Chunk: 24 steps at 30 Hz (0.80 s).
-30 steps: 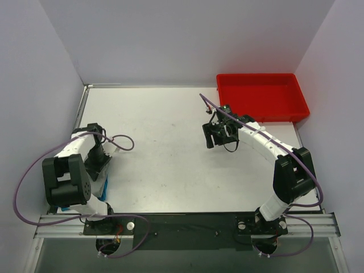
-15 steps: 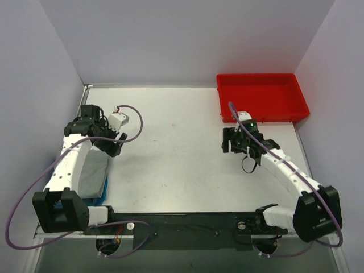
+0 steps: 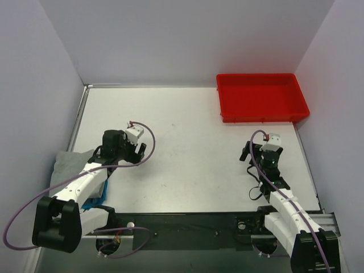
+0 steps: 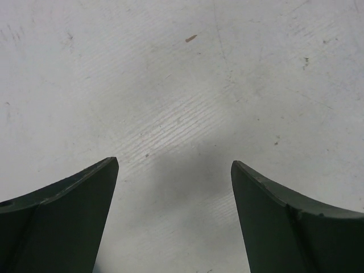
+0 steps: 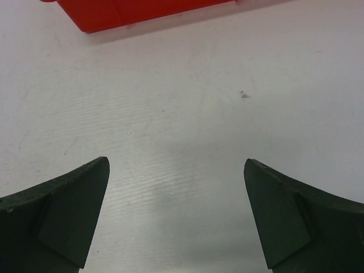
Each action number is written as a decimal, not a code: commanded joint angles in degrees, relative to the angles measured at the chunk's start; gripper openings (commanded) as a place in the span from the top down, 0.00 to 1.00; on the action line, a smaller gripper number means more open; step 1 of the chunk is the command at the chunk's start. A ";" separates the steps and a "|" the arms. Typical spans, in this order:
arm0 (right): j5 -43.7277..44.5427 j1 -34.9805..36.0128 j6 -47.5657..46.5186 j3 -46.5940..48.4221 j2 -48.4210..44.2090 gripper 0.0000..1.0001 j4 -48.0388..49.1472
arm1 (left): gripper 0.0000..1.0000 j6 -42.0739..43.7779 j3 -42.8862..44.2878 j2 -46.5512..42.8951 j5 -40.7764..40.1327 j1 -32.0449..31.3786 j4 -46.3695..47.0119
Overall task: Fold and stack the t-shirts
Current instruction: Put the neatly folded tshirt into the corner of the board with the left arm
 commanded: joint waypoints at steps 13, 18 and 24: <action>2.23 -0.79 -3.42 -9.39 2.10 0.00 20.65 | 0.08 -9.34 -15.59 -5.57 -14.56 0.93 21.51; 1.97 -0.88 -3.51 -8.78 2.99 0.00 20.82 | 0.07 -8.63 -17.27 -6.01 -15.71 0.93 22.22; 1.79 -0.88 -3.60 -8.95 2.81 0.00 20.91 | 0.07 -9.33 -17.97 -6.10 -16.07 0.93 22.31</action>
